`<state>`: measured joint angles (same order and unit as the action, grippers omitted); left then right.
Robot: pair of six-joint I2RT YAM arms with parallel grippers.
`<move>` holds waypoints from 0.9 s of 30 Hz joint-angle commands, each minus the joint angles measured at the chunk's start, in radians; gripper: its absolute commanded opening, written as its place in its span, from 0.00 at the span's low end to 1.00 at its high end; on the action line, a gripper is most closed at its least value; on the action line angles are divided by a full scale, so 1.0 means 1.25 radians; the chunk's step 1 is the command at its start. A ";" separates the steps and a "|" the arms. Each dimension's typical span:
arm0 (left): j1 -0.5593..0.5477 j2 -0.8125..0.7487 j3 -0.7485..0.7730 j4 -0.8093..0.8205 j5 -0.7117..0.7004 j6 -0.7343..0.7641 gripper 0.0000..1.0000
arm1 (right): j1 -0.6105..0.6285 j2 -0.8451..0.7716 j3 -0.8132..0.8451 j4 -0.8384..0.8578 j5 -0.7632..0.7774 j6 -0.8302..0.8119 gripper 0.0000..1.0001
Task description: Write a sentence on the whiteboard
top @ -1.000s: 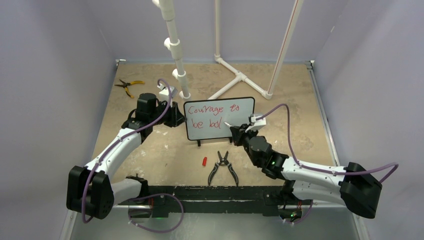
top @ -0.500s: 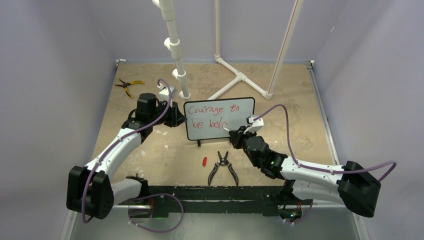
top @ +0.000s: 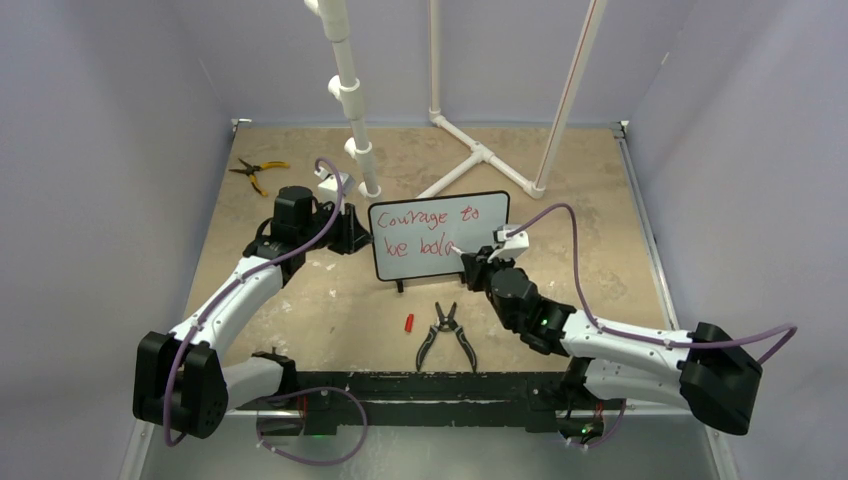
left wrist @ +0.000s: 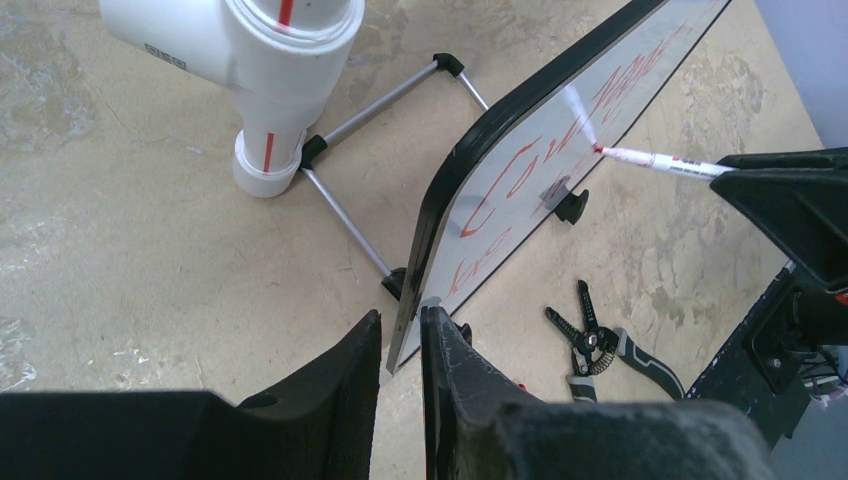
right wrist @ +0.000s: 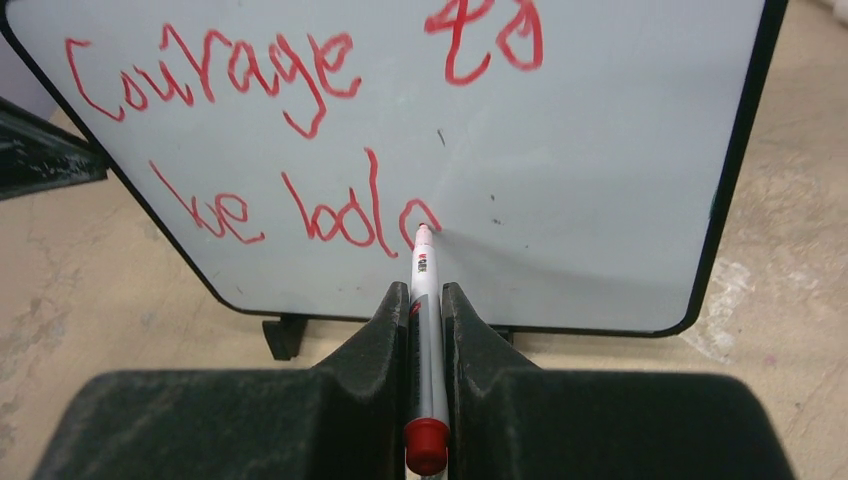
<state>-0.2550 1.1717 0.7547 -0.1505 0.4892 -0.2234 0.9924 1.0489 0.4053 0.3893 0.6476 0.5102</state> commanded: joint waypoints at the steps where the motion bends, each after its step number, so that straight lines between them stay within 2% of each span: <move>1: 0.006 -0.014 -0.002 0.016 -0.001 0.011 0.20 | -0.009 -0.023 0.053 0.046 0.092 -0.065 0.00; 12: 0.006 -0.015 -0.002 0.016 0.001 0.010 0.20 | -0.016 -0.040 0.061 0.059 0.097 -0.096 0.00; 27: 0.006 -0.017 -0.002 0.017 0.002 0.010 0.20 | -0.015 -0.016 0.008 -0.002 0.015 0.031 0.00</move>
<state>-0.2550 1.1717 0.7547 -0.1505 0.4892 -0.2234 0.9794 1.0183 0.4339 0.4145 0.6842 0.4908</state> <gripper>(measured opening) 0.200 0.122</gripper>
